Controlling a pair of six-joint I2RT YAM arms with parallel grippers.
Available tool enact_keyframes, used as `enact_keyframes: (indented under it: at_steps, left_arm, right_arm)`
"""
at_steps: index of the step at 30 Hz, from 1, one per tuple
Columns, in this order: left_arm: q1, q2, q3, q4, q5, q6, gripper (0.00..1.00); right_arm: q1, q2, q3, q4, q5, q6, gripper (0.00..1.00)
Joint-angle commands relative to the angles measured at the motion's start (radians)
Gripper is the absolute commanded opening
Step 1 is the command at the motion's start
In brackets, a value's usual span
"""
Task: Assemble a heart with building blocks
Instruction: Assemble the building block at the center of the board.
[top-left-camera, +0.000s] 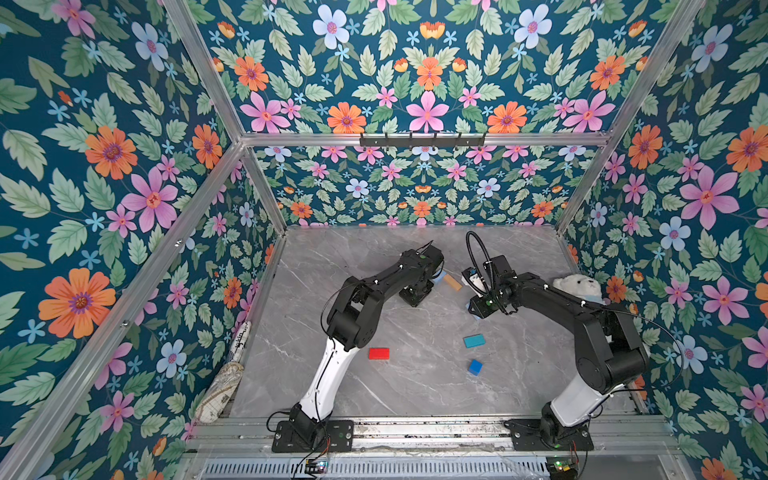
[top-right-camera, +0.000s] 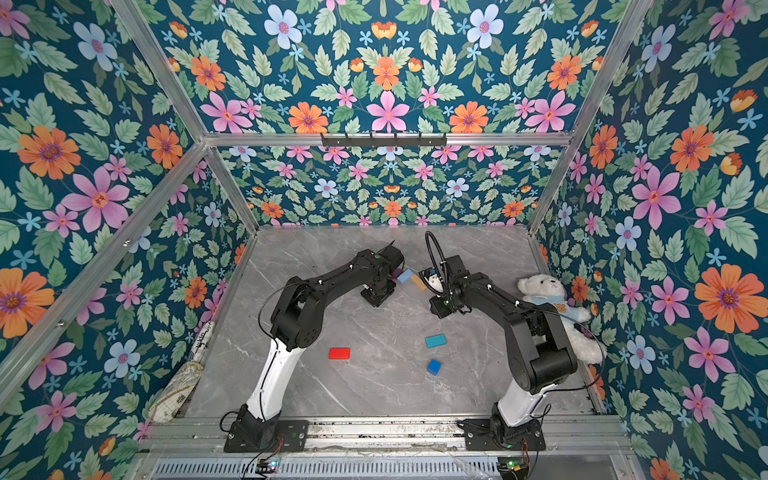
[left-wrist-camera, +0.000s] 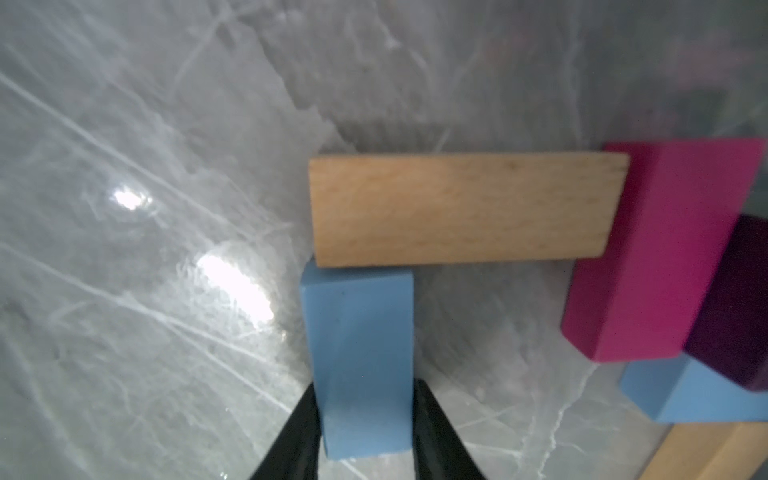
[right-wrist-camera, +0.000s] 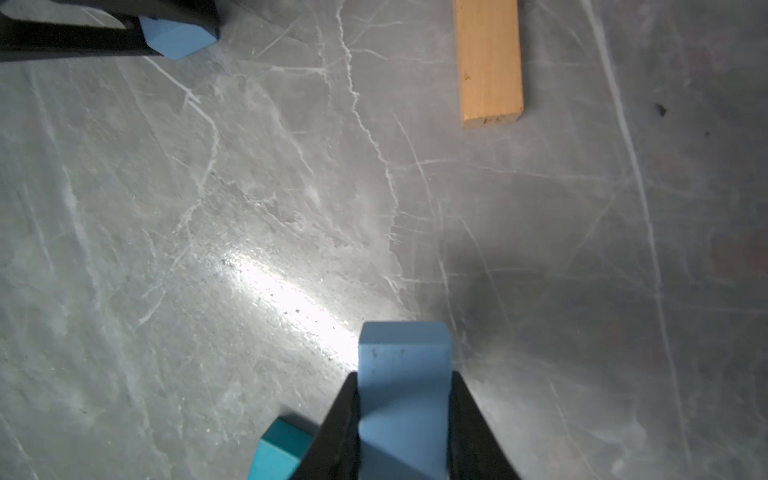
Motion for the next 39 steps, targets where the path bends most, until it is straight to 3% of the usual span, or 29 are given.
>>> enact_keyframes:
  at_steps: [1, 19, 25, 30, 34, 39]
  left_arm:
    - [0.003, 0.021, -0.007, -0.016, -0.029, 0.011, 0.38]
    - [0.004, 0.027, -0.002, -0.010, -0.018, 0.016, 0.46]
    - [0.003, 0.023, 0.006, -0.012, -0.011, 0.032, 0.59]
    - [-0.006, -0.004, 0.009, -0.009, -0.012, 0.065, 0.82]
    - [-0.017, -0.043, 0.029, -0.017, -0.025, 0.134, 0.90]
    - [-0.023, -0.143, 0.008, 0.032, -0.061, 0.280, 0.94]
  right_arm:
    - [0.000, 0.002, 0.004, -0.004, -0.006, -0.013, 0.00]
    - [0.000, 0.003, 0.002, -0.006, -0.013, -0.015, 0.00]
    - [0.001, 0.003, 0.002, -0.005, -0.014, -0.016, 0.00]
    - [0.001, 0.003, 0.000, -0.006, -0.018, -0.016, 0.00]
    - [0.002, -0.007, 0.005, 0.000, -0.010, 0.004, 0.00]
    - [0.029, -0.018, 0.052, 0.026, 0.069, 0.235, 0.00]
